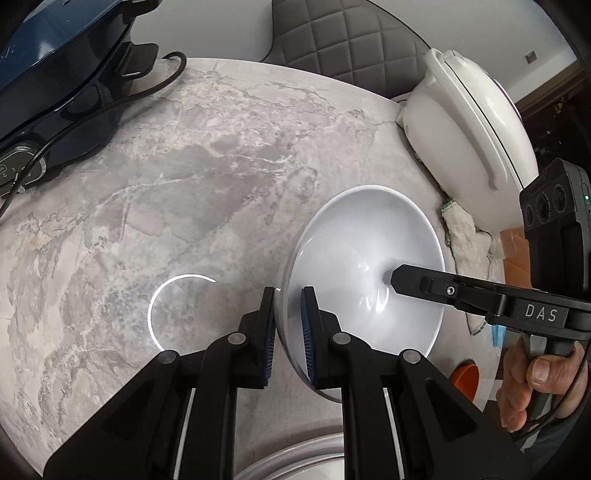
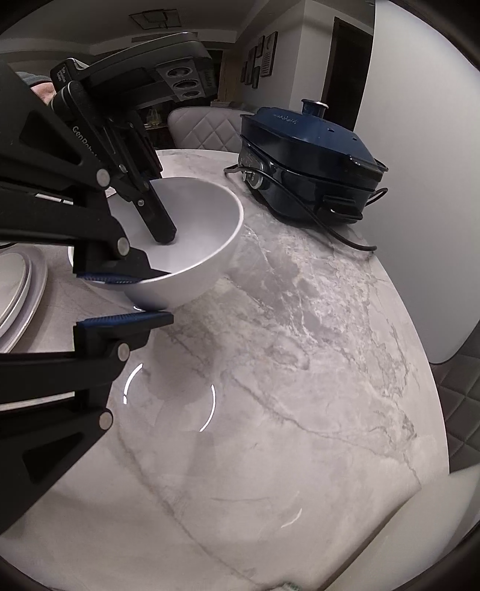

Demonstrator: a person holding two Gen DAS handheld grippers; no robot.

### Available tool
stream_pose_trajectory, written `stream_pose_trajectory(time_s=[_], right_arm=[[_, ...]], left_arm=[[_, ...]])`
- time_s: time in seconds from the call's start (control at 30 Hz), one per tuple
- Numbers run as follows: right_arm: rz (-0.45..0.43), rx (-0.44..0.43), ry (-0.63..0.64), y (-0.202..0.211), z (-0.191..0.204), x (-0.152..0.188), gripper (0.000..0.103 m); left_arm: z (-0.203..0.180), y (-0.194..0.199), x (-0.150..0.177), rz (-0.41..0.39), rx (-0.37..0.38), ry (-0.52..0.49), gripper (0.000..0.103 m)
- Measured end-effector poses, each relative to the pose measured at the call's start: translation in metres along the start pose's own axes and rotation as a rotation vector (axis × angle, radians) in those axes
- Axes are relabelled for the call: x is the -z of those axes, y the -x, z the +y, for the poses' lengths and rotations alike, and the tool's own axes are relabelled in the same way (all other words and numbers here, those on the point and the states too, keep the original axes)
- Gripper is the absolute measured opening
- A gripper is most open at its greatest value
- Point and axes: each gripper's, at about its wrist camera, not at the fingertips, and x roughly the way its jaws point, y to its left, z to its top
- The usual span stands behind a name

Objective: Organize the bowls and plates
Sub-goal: 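Lift the white bowl with both tools and carry it over the orange bowl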

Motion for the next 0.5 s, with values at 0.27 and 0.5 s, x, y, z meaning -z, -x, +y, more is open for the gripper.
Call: stream_pose_trajectory(time_s=[0.27,0.5], right_arm=[[-0.048,0.013,-0.04,0.049,-0.03,0.04,0.017],[-0.086,0.022,-0.091,0.087,-0.059,0.077,0.018]], left_arm=[[-0.065,0.0,0.031,0.025,0.033,-0.079,0.012],[-0.118,-0.009,0.056,0.059,0.072,-0.137,0.012]])
